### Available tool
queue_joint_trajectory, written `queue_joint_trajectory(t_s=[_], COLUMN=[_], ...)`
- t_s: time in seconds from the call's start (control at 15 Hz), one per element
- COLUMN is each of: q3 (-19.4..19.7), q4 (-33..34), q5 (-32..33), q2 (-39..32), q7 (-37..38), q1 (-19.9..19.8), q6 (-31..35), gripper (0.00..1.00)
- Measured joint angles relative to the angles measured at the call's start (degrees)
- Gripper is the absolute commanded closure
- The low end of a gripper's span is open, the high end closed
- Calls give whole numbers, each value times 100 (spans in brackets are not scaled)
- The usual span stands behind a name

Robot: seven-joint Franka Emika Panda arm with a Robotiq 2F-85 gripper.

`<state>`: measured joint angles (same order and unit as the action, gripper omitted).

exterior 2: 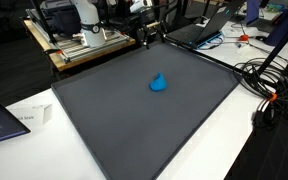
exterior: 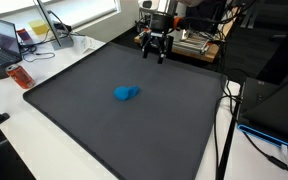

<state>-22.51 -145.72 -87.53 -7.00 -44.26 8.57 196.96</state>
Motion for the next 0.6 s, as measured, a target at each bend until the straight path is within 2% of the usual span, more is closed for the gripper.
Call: queue_joint_trajectory(t_s=[0.13,0.6], q3=[-86,-92], q4=[0,0], q5=[0,2], q2=[-38,-60], q7=[175,188], q1=[104,117], q6=[302,329], gripper=[0,0])
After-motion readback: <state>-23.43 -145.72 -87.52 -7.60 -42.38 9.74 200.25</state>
